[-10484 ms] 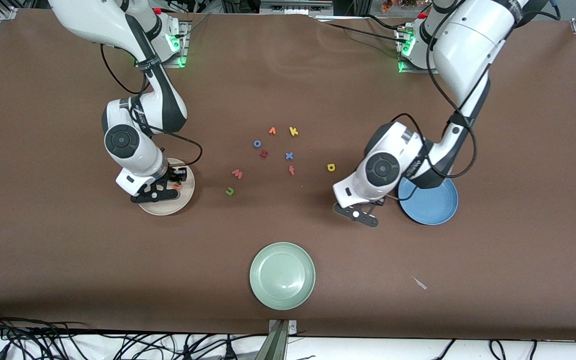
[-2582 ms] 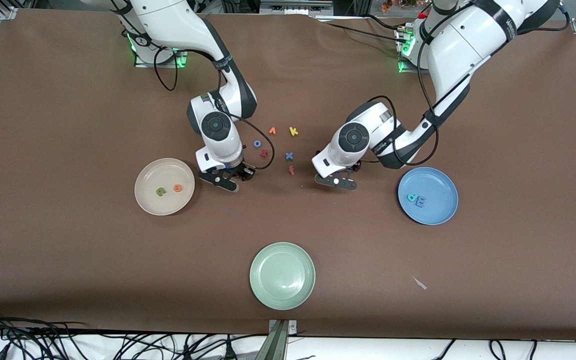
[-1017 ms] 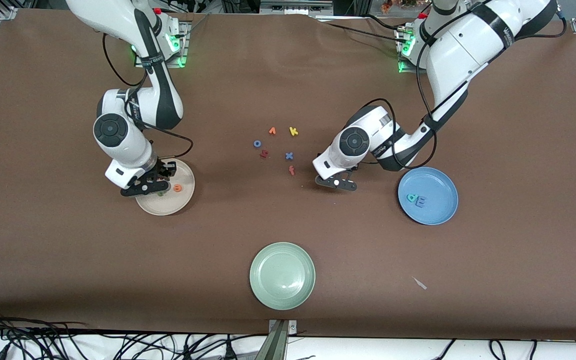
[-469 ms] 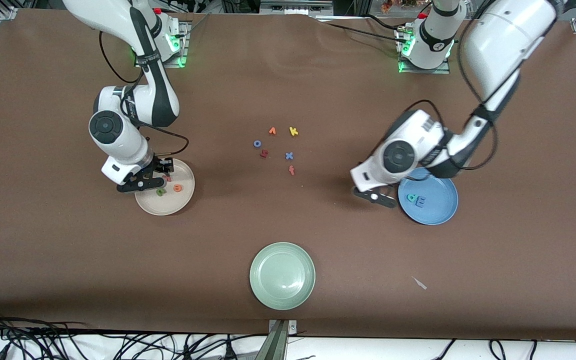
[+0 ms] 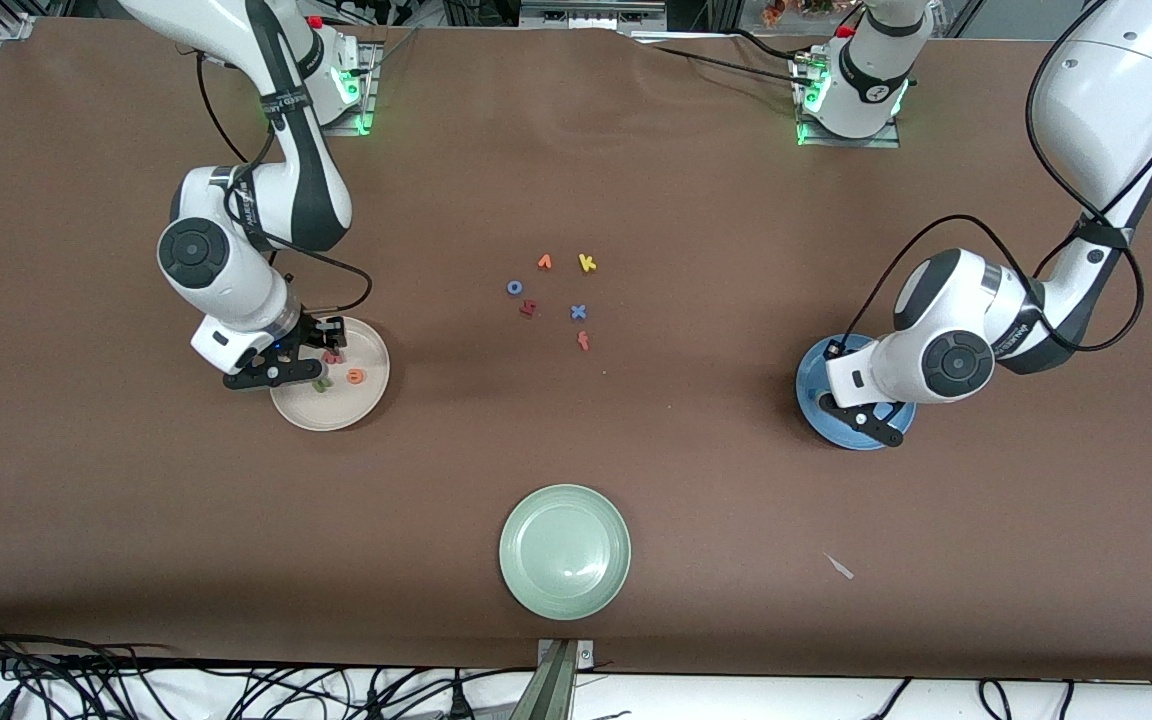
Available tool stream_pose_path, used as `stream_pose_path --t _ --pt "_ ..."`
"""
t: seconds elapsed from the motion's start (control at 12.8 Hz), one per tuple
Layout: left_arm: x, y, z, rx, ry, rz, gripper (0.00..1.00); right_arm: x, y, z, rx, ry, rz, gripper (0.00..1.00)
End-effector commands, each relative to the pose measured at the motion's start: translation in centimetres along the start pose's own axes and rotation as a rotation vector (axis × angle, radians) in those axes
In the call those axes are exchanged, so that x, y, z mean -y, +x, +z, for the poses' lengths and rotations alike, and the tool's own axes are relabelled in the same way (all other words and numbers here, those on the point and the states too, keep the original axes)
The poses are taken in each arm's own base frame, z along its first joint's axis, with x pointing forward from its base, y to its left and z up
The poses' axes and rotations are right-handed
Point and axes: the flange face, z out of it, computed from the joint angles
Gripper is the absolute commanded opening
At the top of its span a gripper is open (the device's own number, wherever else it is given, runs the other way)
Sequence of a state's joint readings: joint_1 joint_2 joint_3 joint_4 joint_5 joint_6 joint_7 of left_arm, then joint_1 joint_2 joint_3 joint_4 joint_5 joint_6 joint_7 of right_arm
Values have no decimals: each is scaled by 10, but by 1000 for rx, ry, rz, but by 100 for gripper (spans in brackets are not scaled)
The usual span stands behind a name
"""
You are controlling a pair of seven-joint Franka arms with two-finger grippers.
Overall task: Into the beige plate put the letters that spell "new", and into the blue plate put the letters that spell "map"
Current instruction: 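Place w on white plate while the left gripper places a on blue plate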
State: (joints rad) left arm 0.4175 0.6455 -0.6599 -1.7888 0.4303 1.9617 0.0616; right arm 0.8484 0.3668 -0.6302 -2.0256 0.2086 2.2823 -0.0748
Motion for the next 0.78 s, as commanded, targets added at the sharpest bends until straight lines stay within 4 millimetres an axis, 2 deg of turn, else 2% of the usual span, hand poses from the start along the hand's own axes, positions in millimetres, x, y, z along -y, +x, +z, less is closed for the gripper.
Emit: stream_pose_path --t 0.0,0.08,0.23,0.47,0.7 --pt "12 -5 -1 -2 13 12 100 6 14 -38 -2 24 3 65" --pt "9 -5 -6 -3 20 17 100 8 18 -52 23 29 0 65" --pt "4 -4 -14 -12 22 22 100 0 28 -96 60 36 10 67" --pt "-16 -4 -55 -68 56 28 100 -24 32 -154 100 32 16 67" --pt "-10 -6 -99 -111 91 7 100 -35 30 -177 89 36 10 71"
